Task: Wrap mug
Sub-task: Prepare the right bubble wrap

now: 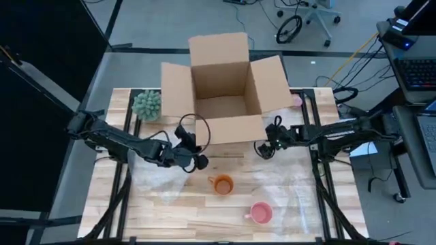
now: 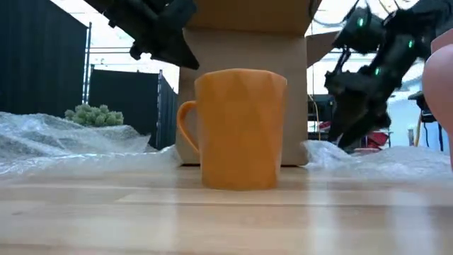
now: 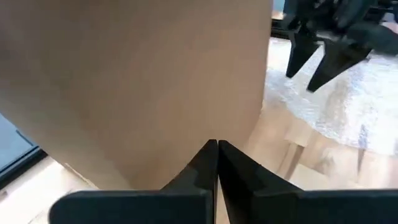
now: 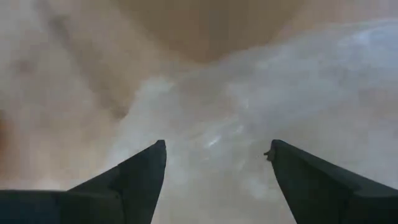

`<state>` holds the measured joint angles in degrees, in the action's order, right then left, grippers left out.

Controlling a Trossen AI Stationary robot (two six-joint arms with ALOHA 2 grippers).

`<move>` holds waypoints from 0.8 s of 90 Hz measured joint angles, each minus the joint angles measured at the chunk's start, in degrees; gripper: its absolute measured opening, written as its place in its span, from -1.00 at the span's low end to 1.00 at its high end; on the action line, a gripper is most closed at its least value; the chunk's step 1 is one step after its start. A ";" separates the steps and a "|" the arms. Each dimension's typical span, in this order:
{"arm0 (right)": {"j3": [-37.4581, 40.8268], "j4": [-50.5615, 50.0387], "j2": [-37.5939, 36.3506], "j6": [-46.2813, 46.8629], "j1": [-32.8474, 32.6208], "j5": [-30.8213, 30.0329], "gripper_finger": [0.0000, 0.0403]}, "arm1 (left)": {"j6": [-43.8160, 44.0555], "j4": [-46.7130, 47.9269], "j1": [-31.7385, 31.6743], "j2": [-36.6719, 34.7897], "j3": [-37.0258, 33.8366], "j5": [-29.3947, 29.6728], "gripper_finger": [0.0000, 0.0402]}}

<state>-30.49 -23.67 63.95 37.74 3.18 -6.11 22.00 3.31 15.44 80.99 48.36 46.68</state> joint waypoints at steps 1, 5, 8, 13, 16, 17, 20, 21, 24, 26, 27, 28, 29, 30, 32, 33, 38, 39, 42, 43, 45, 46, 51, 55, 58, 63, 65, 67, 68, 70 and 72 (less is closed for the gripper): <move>-0.42 -1.25 -0.32 0.06 -0.47 0.14 0.34 | 0.00 0.00 0.12 0.00 0.00 0.00 -1.00; -2.02 -6.09 -1.56 0.33 -2.67 0.46 0.34 | 0.04 -0.02 0.56 0.00 0.00 -0.04 -1.00; -3.14 -9.32 -2.54 0.60 -4.60 0.59 0.34 | 0.04 -0.01 0.98 0.00 0.00 -0.04 -1.00; -4.42 -13.76 -3.96 1.13 -8.32 0.67 0.34 | 0.04 -0.01 1.67 0.00 0.00 -0.08 -1.00; -4.72 -15.67 -4.67 1.64 -10.69 0.65 0.34 | 0.04 0.00 2.12 0.00 0.00 -0.09 -1.00; -4.74 -16.10 -4.88 1.87 -11.52 0.66 0.34 | 0.05 0.00 2.28 0.00 0.00 -0.09 -1.00; -4.74 -17.12 -5.45 2.45 -14.21 0.68 0.34 | 0.06 -0.02 2.75 0.00 0.00 -0.10 -1.00; -4.72 -17.34 -5.60 2.71 -15.05 0.71 0.34 | 0.05 -0.02 2.94 0.00 0.00 -0.09 -1.00; -4.71 -17.72 -5.95 3.50 -17.58 0.70 0.34 | 0.02 0.00 3.32 0.00 0.00 -0.12 -1.00; -4.71 -17.83 -6.22 4.06 -19.33 0.72 0.34 | -0.03 0.00 3.62 0.00 0.00 -0.18 -1.00; -4.71 -17.86 -6.34 4.37 -20.18 0.72 0.34 | -0.07 0.00 3.68 0.00 0.00 -0.21 -1.00; -4.71 -17.89 -6.44 4.67 -21.01 0.72 0.34 | -0.17 -0.01 3.84 0.00 0.00 -0.31 -1.00; -4.71 -17.89 -6.54 5.01 -21.78 0.71 0.34 | -0.27 -0.02 4.01 0.00 0.00 -0.45 -1.00; -4.71 -17.88 -6.63 5.37 -22.54 0.71 0.34 | -0.28 -0.02 4.07 -0.02 0.00 -0.63 -1.00; -4.71 -17.78 -6.82 6.20 -24.05 0.72 0.34 | -0.28 -0.02 4.36 -0.02 0.00 -0.99 -1.00; -4.71 -17.69 -6.93 6.65 -24.81 0.72 0.34 | -0.28 -0.02 4.41 -0.02 0.00 -1.16 -1.00; -4.72 -16.79 -7.40 9.50 -27.87 0.61 0.34 | -0.26 -0.02 4.88 -0.02 0.00 -1.91 -1.00; -4.74 -16.54 -7.50 10.15 -28.39 0.61 0.34 | -0.25 -0.02 4.98 -0.02 0.00 -2.00 -1.00; -4.95 -15.71 -7.65 11.94 -29.87 0.55 0.34 | -0.23 -0.07 5.17 -0.03 0.00 -2.46 -1.00; -5.10 -15.33 -7.67 12.50 -30.36 0.55 0.34 | -0.22 -0.07 5.26 -0.05 0.00 -2.65 -1.00; -5.47 -14.31 -7.64 13.62 -31.35 0.55 0.34 | -0.22 -0.10 5.35 -0.06 0.00 -3.05 -1.00; -5.68 -13.57 -7.55 14.10 -31.82 0.54 0.34 | -0.22 -0.13 5.36 -0.07 0.00 -3.23 -1.00; -7.03 -9.35 -6.68 15.56 -34.07 0.44 0.34 | 0.01 -0.22 5.67 -0.07 0.00 -3.81 -1.00; -8.36 -6.67 -5.35 15.61 -35.49 0.30 0.34 | 0.06 -0.28 5.74 -0.07 0.00 -3.95 -1.00; -9.58 -5.97 -3.92 15.54 -36.27 0.12 0.34 | 0.07 -0.28 5.75 -0.07 0.00 -4.06 -1.00; -11.73 -6.50 -0.64 15.28 -36.95 -0.13 0.34 | 0.07 -0.28 5.73 -0.07 0.00 -4.07 -1.00; -12.54 -6.95 0.81 15.21 -37.10 -0.14 0.34 | 0.07 -0.28 5.71 -0.07 0.00 -4.07 -1.00; -13.36 -7.50 2.37 15.13 -37.21 -0.15 0.34 | 0.07 -0.28 5.71 -0.07 0.00 -4.07 -1.00; -13.80 -7.77 3.17 15.11 -37.24 -0.15 0.34 | 0.06 -0.28 5.71 -0.07 0.00 -4.07 -1.00; -14.74 -8.44 4.89 15.08 -37.32 -0.17 0.34 | 0.05 -0.28 5.71 -0.07 0.00 -4.07 -1.00; -15.72 -9.17 6.57 14.99 -37.40 -0.17 0.34 | 0.06 -0.28 5.71 -0.07 0.00 -4.07 -1.00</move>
<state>-46.21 -32.84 70.51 52.73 -34.22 -6.28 22.06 3.03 21.15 80.93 48.36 42.61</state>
